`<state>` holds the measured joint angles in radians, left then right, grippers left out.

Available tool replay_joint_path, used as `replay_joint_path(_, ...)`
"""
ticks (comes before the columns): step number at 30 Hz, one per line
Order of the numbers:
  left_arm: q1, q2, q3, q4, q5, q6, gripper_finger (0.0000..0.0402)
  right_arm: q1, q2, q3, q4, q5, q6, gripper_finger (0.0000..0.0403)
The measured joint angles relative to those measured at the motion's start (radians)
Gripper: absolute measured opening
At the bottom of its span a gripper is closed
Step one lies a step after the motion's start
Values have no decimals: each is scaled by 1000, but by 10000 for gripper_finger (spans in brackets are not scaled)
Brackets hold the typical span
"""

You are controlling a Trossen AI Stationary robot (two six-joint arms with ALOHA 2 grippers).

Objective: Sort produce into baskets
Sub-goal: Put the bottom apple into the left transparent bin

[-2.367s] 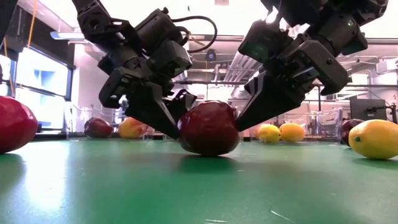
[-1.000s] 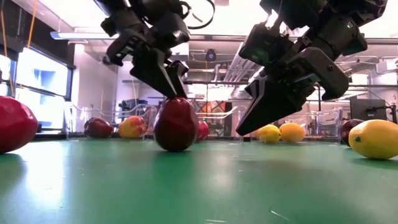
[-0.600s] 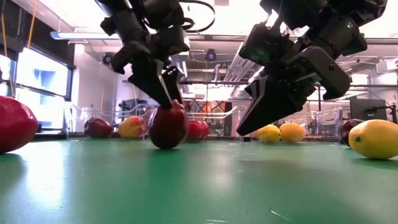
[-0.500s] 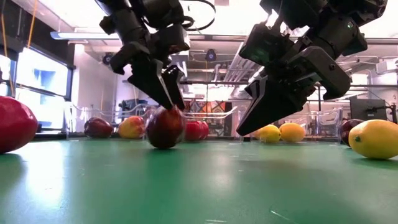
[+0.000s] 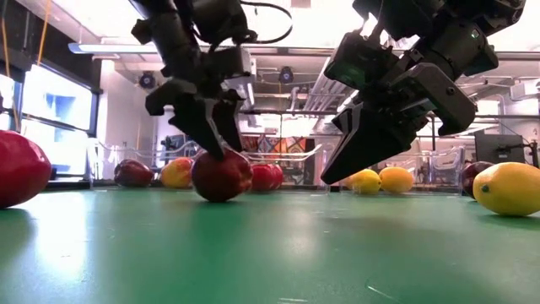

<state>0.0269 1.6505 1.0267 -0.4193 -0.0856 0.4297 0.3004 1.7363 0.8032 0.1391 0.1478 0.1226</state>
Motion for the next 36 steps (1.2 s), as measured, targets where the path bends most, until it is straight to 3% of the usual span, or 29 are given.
replay_joint_path(11,30,-39,0,-19,-18,-27,207,0,0,0,0,-1,0,0)
replay_joint_path(18,77,-120,1,-55,-108,-88,142,0,0,0,0,-1,-4,0)
replay_joint_path(28,156,-100,-105,54,-24,-139,32,0,0,0,4,46,-31,0)
replay_joint_path(36,156,-100,-194,136,-16,-169,10,-16,0,0,15,47,-45,0)
